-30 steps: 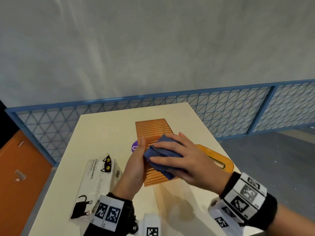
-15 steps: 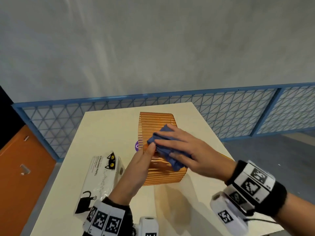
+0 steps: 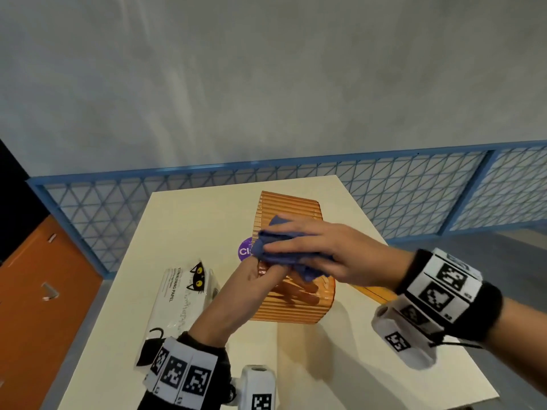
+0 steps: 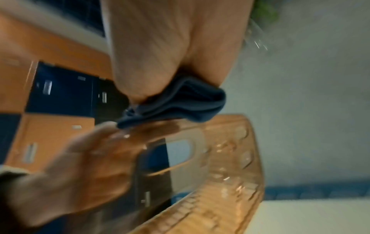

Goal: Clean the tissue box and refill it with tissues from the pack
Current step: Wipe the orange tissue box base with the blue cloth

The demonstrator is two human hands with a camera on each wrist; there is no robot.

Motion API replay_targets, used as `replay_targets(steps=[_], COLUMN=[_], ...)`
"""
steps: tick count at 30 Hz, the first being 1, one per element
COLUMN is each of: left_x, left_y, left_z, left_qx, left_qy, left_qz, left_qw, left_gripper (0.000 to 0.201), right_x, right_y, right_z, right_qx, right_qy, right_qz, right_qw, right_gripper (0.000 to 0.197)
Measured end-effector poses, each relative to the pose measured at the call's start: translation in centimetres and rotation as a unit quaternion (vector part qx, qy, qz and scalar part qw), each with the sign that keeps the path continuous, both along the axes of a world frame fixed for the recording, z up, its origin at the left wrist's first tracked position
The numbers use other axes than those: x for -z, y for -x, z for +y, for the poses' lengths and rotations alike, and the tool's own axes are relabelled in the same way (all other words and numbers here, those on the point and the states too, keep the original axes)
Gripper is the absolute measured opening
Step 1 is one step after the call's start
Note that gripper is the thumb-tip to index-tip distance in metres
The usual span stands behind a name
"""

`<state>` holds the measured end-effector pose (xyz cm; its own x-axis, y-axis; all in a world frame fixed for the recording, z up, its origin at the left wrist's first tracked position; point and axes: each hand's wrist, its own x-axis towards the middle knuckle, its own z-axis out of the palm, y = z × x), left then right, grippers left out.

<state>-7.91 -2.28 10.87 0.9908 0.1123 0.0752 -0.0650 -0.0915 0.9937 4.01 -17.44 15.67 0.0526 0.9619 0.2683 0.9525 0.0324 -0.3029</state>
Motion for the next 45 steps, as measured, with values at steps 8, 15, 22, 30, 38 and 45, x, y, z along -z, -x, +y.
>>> replay_targets(steps=[8,15,22,30,38,45], left_x=[-0.8,-0.4,0.1,1.0,-0.7,-0.7], left_y=[-0.2,0.2,0.2,-0.8,-0.4,-0.4], left_z=[-0.6,-0.9,-0.9,-0.9,-1.4,-0.8], left_qx=[0.028,0.022,0.089,0.009,0.016,-0.002], left_qy=[0.012,-0.020,0.057,0.282,0.089,0.063], left_qz=[-0.018,0.000,0.017,-0.036,-0.028,-0.057], left_qw=[0.999,1.000,0.994,0.959,0.995,0.996], left_gripper=[0.019,0.029,0.061,0.081,0.042,0.030], right_x=[-1.0,-1.2,-0.4,1.6,-2.6,1.5], right_y=[-0.8,-2.1,-3.5,0.6,-2.7,0.7], right_z=[-0.2,-0.2,-1.5,-0.8,-0.9,-1.4], right_qx=[0.057,0.053,0.180,0.032,0.183,0.080], right_qy=[-0.017,-0.035,-0.090,-0.105,-0.185,-0.181], right_qz=[0.019,0.030,0.131,-0.084,0.078,-0.155], right_qw=[0.998,0.997,0.971,0.990,0.962,0.968], right_gripper=[0.042,0.042,0.040,0.039,0.044,0.043])
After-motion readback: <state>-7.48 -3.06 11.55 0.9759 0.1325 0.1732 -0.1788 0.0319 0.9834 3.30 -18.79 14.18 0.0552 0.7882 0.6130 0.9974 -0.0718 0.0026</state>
